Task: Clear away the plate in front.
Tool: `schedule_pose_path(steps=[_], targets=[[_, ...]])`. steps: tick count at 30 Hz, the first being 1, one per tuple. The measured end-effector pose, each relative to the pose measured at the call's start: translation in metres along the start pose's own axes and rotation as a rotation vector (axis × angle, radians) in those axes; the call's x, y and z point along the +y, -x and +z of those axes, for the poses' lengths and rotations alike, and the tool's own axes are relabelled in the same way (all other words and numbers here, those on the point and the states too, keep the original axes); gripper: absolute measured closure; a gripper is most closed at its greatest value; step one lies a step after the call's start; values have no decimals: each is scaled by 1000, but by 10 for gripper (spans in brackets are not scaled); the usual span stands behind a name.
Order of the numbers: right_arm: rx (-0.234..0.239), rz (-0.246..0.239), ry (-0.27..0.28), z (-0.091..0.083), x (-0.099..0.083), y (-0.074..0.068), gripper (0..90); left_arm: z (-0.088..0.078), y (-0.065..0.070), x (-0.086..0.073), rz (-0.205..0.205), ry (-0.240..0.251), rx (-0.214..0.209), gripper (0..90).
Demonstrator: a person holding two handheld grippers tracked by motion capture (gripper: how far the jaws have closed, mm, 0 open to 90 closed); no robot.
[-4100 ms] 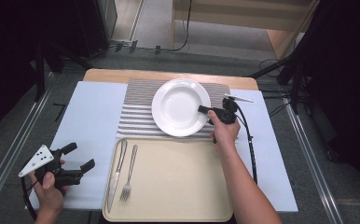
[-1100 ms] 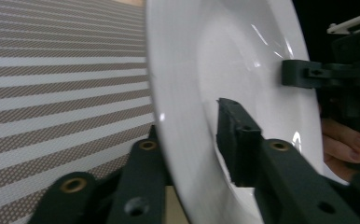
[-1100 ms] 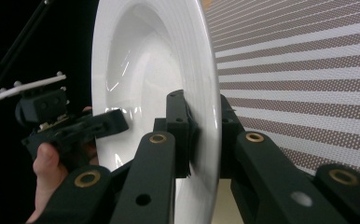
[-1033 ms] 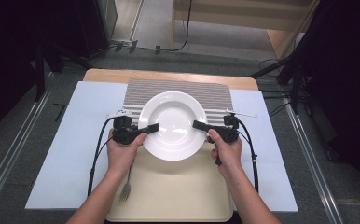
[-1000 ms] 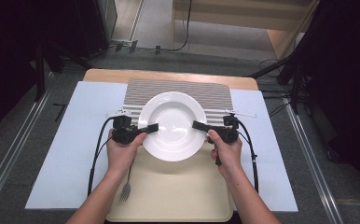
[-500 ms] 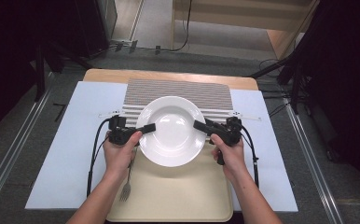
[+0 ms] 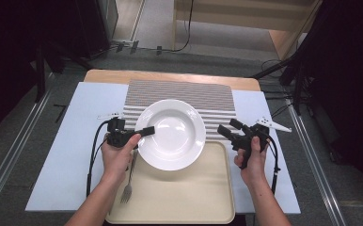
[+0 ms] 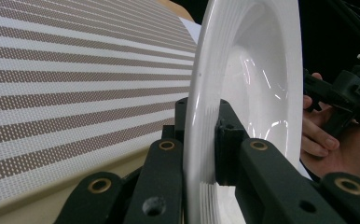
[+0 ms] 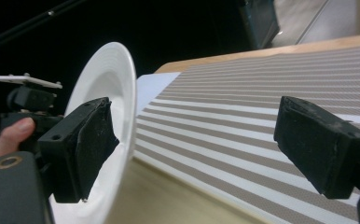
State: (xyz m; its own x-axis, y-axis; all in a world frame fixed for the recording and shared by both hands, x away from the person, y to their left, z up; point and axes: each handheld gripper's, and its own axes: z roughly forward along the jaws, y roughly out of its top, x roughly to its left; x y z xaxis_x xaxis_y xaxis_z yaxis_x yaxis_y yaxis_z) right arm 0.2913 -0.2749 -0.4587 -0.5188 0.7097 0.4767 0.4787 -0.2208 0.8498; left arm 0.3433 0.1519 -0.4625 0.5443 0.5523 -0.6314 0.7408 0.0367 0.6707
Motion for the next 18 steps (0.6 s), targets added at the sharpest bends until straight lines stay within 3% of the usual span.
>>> schedule_pose_path(steps=[11, 12, 13, 16, 18], targets=[[-144, -107, 48, -36, -11, 9, 103, -3, 2, -12, -15, -26, -26, 821], [-151, -120, 52, -38, -12, 9, 86, -4, 3, -13, -19, -30, -27, 821], [-152, -125, 51, -41, -13, 10, 7, -4, 3, -15, -19, -36, -30, 821], [-135, -119, 57, -49, -15, 12, 0, -6, 4, -19, -15, -46, -28, 821], [-154, -124, 69, -54, -17, 13, 0, -7, 4, -22, -20, -51, -30, 820]])
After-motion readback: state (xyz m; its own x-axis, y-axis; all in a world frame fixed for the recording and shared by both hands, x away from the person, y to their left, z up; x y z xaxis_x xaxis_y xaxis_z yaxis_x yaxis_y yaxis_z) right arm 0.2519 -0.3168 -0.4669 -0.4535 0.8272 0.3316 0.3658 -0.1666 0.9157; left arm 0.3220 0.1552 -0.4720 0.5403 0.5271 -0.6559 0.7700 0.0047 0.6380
